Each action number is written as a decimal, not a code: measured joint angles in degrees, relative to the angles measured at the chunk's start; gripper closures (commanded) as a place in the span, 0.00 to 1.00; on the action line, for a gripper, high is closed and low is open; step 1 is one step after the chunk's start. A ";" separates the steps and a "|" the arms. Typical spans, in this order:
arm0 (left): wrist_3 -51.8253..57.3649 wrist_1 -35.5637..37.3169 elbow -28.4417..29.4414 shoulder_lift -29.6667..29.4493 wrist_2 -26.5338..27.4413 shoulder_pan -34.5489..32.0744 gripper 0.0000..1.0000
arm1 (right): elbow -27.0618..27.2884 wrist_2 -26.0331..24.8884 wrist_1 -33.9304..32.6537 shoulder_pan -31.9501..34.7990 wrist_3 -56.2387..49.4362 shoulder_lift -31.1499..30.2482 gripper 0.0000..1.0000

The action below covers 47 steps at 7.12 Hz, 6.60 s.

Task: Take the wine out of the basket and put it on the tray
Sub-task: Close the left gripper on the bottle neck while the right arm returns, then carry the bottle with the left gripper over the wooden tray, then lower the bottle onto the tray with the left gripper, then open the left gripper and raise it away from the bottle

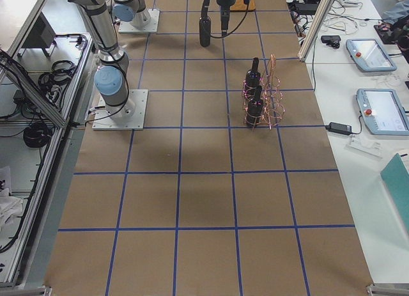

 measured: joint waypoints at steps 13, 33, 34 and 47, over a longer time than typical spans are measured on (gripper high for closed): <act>-0.03 0.07 0.87 -1.62 0.03 0.21 1.00 | 0.38 0.67 -4.80 1.02 0.49 0.54 0.00; 45.40 -2.38 34.22 -25.33 5.25 39.90 1.00 | 0.38 0.82 -4.69 1.02 -2.52 0.51 0.00; 45.22 -2.26 34.16 -25.63 5.05 39.92 0.78 | 0.38 0.82 -4.69 1.02 -2.52 0.52 0.00; 34.63 -14.29 30.45 -8.78 5.94 33.70 0.00 | 0.38 0.82 -4.51 1.02 -2.52 0.52 0.00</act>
